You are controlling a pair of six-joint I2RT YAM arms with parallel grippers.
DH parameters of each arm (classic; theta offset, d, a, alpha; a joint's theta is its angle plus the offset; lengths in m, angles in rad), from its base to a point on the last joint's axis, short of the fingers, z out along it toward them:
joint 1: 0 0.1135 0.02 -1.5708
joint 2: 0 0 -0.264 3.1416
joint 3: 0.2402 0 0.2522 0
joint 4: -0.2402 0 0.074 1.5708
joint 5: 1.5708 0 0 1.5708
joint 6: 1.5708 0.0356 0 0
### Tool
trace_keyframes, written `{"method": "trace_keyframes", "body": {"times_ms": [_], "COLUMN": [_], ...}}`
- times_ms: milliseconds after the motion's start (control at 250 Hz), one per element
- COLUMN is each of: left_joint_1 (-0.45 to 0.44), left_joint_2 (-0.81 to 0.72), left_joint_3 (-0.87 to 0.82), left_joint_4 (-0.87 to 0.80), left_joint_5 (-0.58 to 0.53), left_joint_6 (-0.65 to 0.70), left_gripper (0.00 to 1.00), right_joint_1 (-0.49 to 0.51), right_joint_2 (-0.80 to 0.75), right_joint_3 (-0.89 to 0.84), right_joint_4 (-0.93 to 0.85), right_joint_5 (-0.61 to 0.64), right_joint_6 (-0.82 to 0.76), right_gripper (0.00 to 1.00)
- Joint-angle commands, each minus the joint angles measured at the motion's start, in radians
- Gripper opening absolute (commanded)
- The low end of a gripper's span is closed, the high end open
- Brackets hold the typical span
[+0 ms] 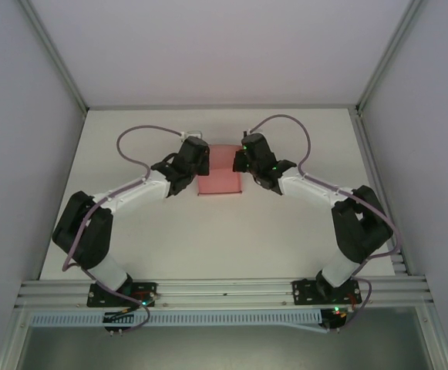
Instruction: Assemble paper box
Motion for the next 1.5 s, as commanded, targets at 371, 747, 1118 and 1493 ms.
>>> {"method": "trace_keyframes", "body": {"times_ms": [371, 747, 1118, 1493], "left_joint_1": [0.008, 0.001, -0.023, -0.067], "left_joint_2": [0.006, -0.015, -0.006, -0.011], "left_joint_3": [-0.245, -0.524, -0.541, -0.397], "left_joint_4": [0.56, 0.868, 0.835, 0.692], "left_joint_5": [0.086, 0.201, 0.222, 0.202], "left_joint_6": [0.169, 0.204, 0.018, -0.06], "left_gripper": [0.0, 0.0, 0.0, 0.0], "right_joint_1": [-0.014, -0.018, 0.034, 0.073], "right_joint_2": [0.043, 0.013, 0.015, -0.014], "right_joint_3": [-0.224, -0.428, -0.521, -0.389], "right_joint_4": [0.619, 0.739, 0.767, 0.541], "right_joint_5": [-0.102, -0.161, -0.155, -0.12], "right_joint_6": [-0.192, -0.292, -0.264, -0.211], "right_gripper": [0.0, 0.0, 0.02, 0.0]}}
